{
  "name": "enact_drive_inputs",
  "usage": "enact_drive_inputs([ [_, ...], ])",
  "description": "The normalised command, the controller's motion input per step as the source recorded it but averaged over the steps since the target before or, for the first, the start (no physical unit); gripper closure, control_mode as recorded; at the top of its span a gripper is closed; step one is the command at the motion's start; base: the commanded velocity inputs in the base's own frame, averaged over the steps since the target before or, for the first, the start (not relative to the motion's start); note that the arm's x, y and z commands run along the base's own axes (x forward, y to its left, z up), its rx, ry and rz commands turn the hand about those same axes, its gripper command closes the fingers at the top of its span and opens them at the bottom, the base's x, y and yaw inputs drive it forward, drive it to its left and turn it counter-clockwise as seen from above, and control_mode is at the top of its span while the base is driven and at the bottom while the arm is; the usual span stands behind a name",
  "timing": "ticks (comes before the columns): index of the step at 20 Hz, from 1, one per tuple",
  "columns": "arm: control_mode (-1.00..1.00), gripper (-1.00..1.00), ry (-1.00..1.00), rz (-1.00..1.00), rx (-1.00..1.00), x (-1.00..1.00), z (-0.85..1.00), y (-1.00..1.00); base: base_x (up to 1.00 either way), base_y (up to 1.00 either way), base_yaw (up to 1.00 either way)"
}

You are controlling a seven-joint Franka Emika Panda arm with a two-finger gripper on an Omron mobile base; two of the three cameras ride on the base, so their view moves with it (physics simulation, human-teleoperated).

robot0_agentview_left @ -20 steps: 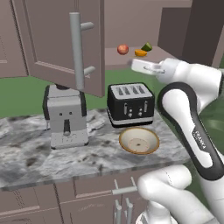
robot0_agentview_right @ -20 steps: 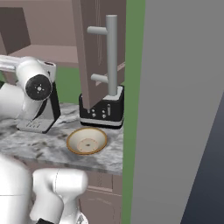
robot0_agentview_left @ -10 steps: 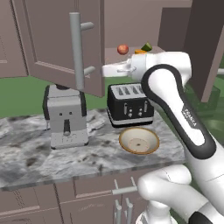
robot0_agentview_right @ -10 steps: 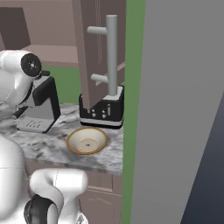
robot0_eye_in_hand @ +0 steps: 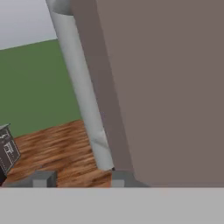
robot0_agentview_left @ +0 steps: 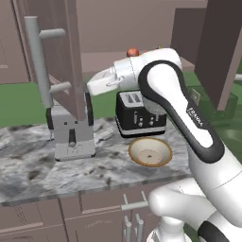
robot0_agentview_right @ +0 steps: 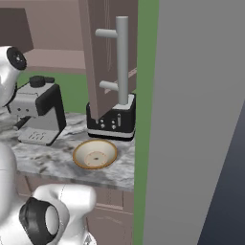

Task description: Open the cabinet. Pick the peach and orange from the cabinet and place them into the bowl. Then close the cabinet.

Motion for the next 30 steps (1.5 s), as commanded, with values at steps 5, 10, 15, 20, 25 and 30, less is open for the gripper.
enact_drive_inputs([
  [5,-1.0,-1.0,0.0,0.25,-0.03,0.2,-0.29,1.0,0.0,0.0,0.0],
  [10,-1.0,-1.0,0.0,0.07,0.0,0.05,-0.06,0.43,0.0,0.0,0.0],
  [15,-1.0,-1.0,-0.05,-0.07,0.34,-0.97,0.22,-1.0,0.0,0.0,0.0],
  [20,-1.0,-1.0,0.01,0.01,0.02,-0.13,0.0,-0.13,0.0,0.0,0.0],
  [25,-1.0,-1.0,0.0,0.0,0.0,0.0,0.0,0.0,0.0,0.0,0.0],
  [30,-1.0,-1.0,-0.01,0.0,-0.17,-0.09,0.0,0.39,0.0,0.0,0.0],
])
